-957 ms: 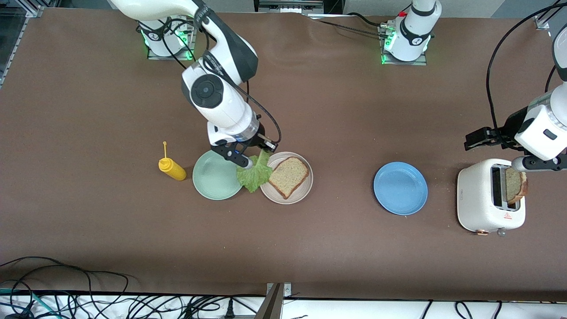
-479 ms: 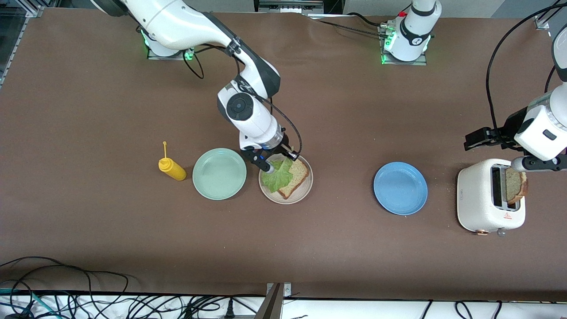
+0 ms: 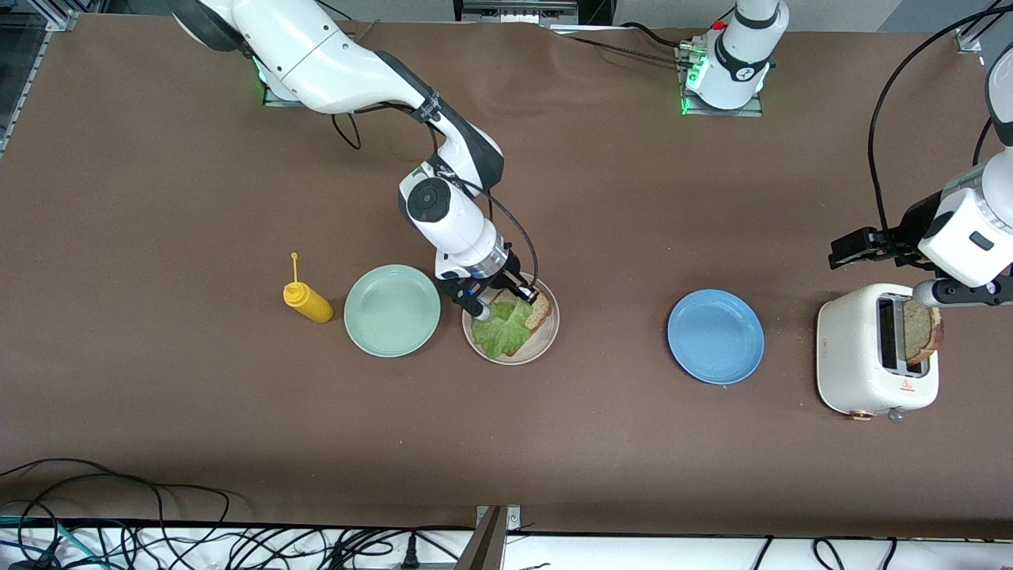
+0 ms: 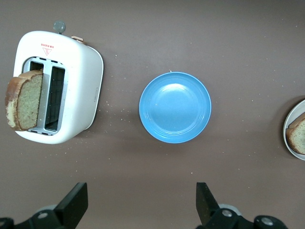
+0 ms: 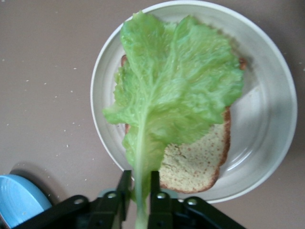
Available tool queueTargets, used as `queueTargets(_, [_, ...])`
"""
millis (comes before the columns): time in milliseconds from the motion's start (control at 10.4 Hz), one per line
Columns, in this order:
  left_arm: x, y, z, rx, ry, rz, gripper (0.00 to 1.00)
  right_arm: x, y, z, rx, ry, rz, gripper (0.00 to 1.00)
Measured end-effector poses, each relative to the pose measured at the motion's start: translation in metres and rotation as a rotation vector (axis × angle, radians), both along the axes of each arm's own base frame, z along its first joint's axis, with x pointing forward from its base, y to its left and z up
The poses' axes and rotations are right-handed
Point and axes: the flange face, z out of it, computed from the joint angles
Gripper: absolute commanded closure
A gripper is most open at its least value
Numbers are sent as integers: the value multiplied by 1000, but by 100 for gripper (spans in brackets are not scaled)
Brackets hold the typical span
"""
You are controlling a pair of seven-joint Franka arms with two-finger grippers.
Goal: Make sandwich on beige plate with both arms
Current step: 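Release the lettuce onto the bread and raise the right gripper, then move the right gripper back toward the yellow mustard bottle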
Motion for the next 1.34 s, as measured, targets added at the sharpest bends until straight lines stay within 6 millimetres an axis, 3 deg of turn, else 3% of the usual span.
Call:
queueTargets(287, [0,0,0,0,0,0,0,5,0,23,-11,-24,16,0])
queueTargets(574, [0,2,0,-1,-1,-20,0,13,-19,80,-108,-19,101,0])
queueTargets(766, [0,11,0,-3,-2,-52,0,21,-48,111,-218,-27,255,0])
queueTargets(1053, [1,33,1,102,-8,-66,0,33,-96,129,-331,3,496,0])
queueTargets(1340, [2,39,8,150,-21,-72,0,51,-177,158,-425,58,777,0])
